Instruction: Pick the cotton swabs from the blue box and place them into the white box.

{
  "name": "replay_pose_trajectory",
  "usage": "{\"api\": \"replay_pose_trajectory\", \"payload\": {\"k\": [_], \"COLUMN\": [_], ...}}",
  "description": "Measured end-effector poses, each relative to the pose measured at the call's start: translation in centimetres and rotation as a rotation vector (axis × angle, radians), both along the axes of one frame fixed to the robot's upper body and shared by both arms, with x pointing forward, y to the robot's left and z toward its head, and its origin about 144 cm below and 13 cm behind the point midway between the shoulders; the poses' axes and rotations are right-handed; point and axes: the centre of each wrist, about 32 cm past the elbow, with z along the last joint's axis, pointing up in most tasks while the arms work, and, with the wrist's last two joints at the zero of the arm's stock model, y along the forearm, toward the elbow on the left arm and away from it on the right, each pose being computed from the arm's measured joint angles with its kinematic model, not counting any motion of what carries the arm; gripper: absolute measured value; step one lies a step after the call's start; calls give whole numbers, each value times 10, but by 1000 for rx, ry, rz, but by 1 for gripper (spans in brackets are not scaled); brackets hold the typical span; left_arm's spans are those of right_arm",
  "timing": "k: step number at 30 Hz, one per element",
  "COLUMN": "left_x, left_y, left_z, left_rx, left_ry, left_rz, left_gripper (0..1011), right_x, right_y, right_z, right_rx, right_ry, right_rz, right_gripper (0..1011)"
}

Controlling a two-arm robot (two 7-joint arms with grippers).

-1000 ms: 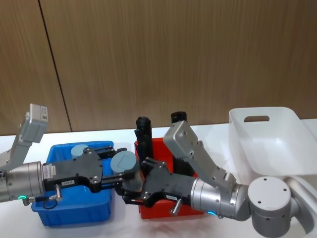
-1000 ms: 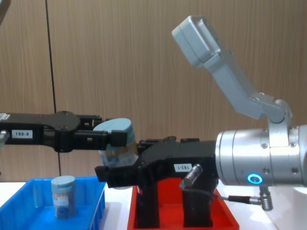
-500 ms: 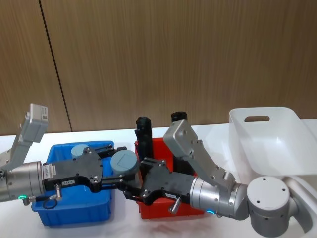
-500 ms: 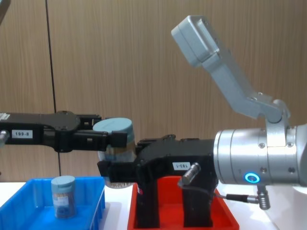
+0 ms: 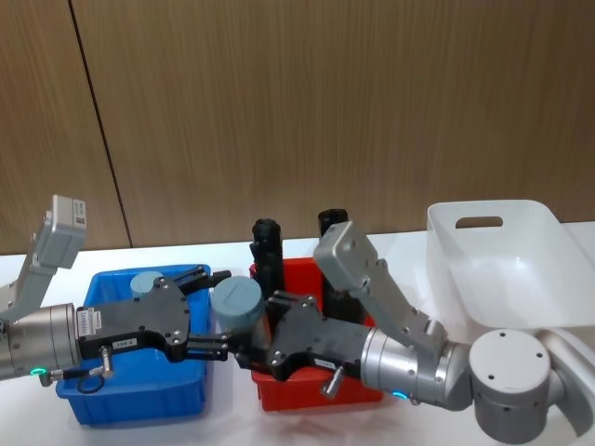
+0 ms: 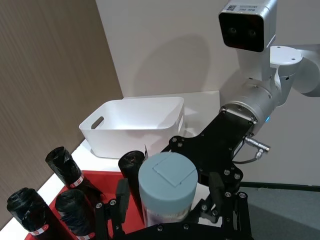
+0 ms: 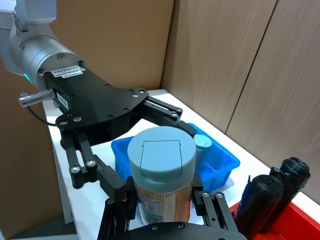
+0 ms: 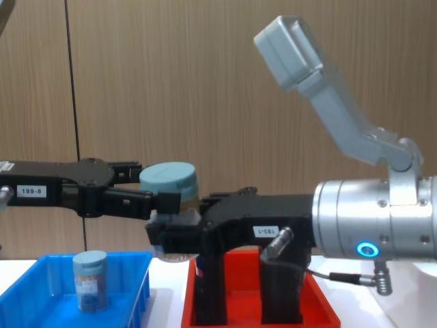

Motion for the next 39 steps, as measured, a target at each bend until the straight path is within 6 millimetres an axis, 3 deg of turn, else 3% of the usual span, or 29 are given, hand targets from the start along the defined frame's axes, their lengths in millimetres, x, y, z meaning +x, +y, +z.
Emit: {"api": "replay_pose_trajectory", "payload": {"k": [15, 39], "left_x": [0, 0], "left_y": [0, 0], "left_z": [0, 0], "left_rx": [0, 0], "left_ry": [0, 0], "left_rz": [0, 0], "left_gripper": [1004, 1004], "right_x": [0, 13], "right_y": [-34, -131], "right_z": [7, 36], "right_rx": [32, 96], "right_ry": [-29, -150], "right_rz": [-103, -436], "right_gripper": [629, 629]}}
